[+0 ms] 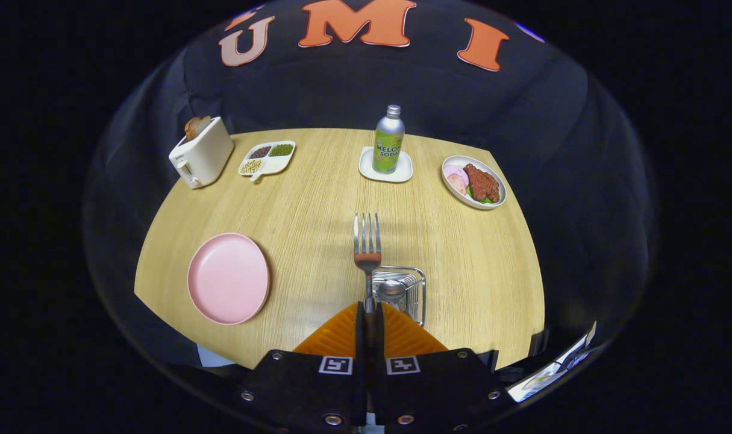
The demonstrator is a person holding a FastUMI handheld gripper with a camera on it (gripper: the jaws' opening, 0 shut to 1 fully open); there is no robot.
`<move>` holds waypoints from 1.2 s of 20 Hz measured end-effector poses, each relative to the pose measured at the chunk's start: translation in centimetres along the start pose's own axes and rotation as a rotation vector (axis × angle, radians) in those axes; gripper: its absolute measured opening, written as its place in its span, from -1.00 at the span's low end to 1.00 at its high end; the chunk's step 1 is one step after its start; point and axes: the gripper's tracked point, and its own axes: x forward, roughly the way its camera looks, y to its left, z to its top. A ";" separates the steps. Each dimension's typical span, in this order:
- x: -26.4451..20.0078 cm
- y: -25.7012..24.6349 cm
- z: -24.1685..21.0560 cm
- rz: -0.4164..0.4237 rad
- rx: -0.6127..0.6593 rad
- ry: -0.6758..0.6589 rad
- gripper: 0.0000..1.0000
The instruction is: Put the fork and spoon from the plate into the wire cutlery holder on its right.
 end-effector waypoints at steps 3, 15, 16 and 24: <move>0.0 -0.3 -1.2 -0.009 -0.025 0.054 -0.88; -0.3 -2.5 -2.8 -0.073 -0.142 0.170 -0.87; -0.2 -2.5 -2.9 -0.071 -0.143 0.178 -0.87; 1.2 -3.2 -3.3 -0.091 -0.123 0.187 -0.85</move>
